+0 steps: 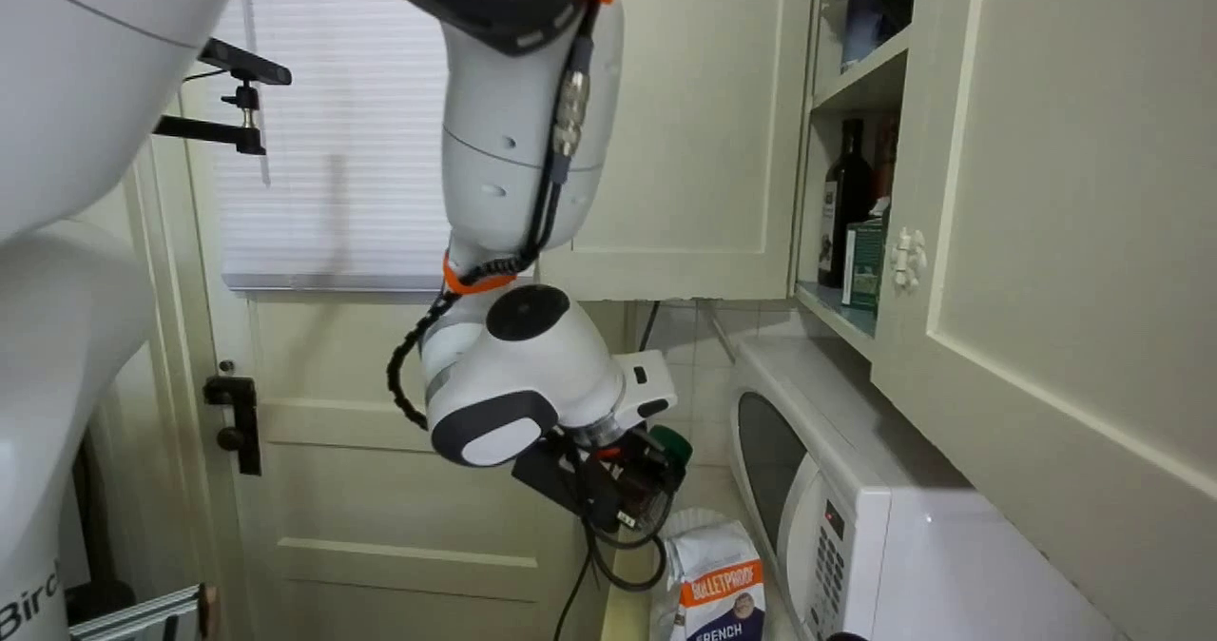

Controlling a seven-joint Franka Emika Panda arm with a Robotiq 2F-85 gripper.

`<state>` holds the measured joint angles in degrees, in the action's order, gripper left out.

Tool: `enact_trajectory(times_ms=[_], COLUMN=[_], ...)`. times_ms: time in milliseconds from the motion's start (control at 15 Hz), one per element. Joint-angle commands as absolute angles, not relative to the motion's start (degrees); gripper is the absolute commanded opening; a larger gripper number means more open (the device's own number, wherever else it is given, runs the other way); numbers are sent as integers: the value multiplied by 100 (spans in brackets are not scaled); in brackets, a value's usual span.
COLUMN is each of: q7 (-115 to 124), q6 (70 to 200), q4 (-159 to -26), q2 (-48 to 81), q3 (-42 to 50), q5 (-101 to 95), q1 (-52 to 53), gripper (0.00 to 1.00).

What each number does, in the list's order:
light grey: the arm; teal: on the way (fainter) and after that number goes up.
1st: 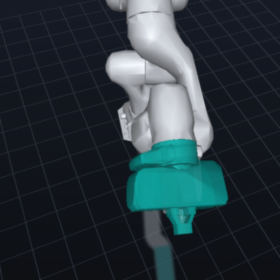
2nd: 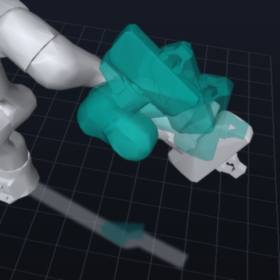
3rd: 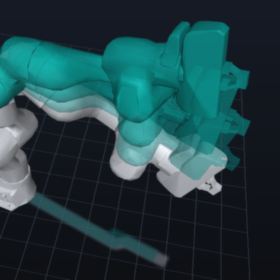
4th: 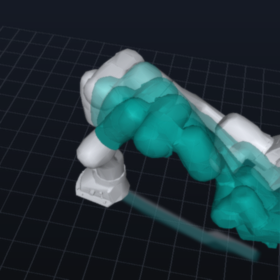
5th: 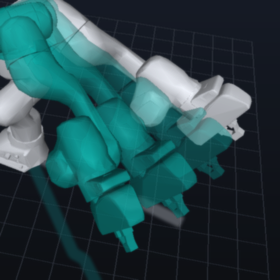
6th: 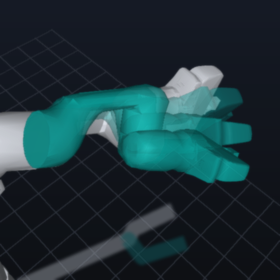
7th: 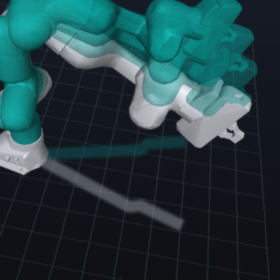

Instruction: Remove the coffee jar from the open cabinet and put it on the counter.

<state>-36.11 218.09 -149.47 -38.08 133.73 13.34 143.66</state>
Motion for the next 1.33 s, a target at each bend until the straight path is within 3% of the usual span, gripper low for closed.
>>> enact_trajectory(times_ms=[0, 533, 600, 933, 1000, 1067, 1133, 1267], q7=[-4706, -6391, -5963, -6243, -6257, -6257, -6266, -6280], q6=[22269, 22395, 22197, 22257, 22260, 22276, 22278, 22290], q4=[-13889, -12524, -12906, -12657, -12653, -12657, -12663, -12690], q2=[-5266, -7218, -6618, -7023, -7039, -7034, -7031, -7003], q3=[13313, 12782, 12955, 12827, 12824, 12824, 12819, 12785], q5=[1345, 1266, 1317, 1317, 1316, 1323, 1333, 1327], q1=[14329, 14173, 14169, 14160, 14155, 14153, 14152, 14148], gripper=[48, 48, 73, 73, 48, 48, 91, 99])
